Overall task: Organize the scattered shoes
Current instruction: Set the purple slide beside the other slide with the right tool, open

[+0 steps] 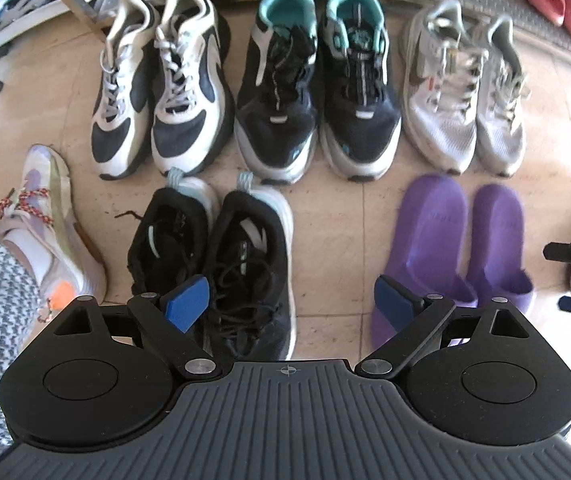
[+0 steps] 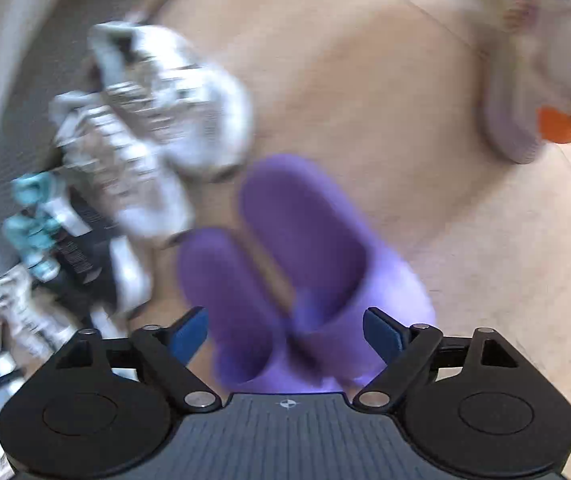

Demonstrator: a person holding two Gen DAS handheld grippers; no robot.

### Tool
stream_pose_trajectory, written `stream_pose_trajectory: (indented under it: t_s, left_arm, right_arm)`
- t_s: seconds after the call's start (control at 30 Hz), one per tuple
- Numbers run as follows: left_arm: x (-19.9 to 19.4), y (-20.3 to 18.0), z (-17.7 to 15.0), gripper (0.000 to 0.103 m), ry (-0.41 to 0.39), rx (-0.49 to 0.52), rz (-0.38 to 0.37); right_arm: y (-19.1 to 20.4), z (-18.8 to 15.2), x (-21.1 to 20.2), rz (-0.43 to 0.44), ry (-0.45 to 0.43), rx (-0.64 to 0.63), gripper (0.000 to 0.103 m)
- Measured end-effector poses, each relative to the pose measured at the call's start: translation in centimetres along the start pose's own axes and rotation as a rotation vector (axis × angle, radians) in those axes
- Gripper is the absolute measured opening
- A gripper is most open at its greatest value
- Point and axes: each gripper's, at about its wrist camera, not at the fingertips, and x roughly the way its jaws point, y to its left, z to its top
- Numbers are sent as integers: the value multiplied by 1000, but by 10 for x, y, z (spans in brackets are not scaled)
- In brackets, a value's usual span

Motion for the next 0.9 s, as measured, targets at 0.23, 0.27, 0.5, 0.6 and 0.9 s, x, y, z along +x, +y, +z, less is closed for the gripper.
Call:
stream_pose_trajectory:
  t_s: [0.23,0.27,0.5,0.6,0.9]
  left_arm:
    - [20,-19,-9,93,50,98,46]
    - [22,-22,-10,93,53,113,43]
    - [30,-35,-11,93,73,161,39]
    - [28,-38,-10,93,69,168,35]
    - [16,-46,-13,93,30,198,25]
  right_arm:
    - [-2,1,34,-11,15,13,87]
    - [-2,-1,40,-16,27,-4,87]
    - [21,-12,57,-85,68,-189,93]
    - [43,-24,58,-92,87,-335,90]
    - [71,-40,40,-109,65,-451,90]
